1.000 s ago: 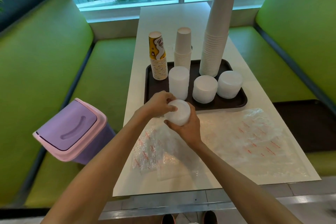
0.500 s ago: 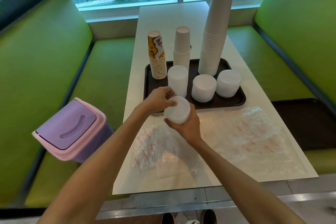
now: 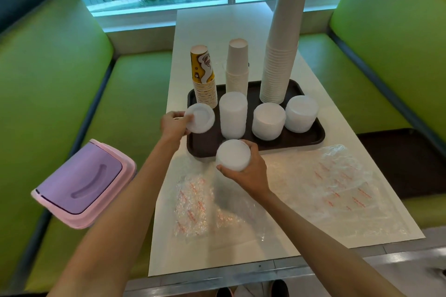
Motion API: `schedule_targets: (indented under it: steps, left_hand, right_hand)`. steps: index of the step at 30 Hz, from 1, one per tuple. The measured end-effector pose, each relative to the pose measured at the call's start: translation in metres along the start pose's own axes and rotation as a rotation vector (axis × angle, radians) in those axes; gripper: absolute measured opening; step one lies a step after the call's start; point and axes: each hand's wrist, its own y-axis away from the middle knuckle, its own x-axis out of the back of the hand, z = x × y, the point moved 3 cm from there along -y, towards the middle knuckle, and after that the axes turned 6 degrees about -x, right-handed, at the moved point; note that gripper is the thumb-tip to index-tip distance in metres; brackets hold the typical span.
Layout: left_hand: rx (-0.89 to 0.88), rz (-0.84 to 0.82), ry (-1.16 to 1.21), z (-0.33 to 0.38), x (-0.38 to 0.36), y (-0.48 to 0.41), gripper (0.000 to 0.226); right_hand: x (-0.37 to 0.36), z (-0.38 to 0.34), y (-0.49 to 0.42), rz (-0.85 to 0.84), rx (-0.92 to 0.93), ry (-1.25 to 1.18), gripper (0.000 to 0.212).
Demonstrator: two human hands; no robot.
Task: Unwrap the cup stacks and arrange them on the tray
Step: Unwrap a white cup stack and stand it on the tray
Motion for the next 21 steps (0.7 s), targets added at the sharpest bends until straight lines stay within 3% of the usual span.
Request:
schedule_targets:
  steps: [4, 13, 21]
  left_hand:
    - [0.039, 0.085, -0.202, -0.031, -0.012, -0.025, 0.020]
    - [0.026, 0.003, -0.520, -0.056, -0.047, -0.050, 0.029]
    - [0.027, -0.032, -0.586, -0.061, -0.065, -0.055, 0.025]
  right_hand:
    - [0.000, -0.001, -0.003, -0.002, 0.013, 0.027, 0.086]
    - [-0.002, 0.007, -0.005, 0.039, 0.067, 0.060, 0.083]
    - [-0.006, 0.013, -0.006, 0.057, 0.113, 0.043, 0.081]
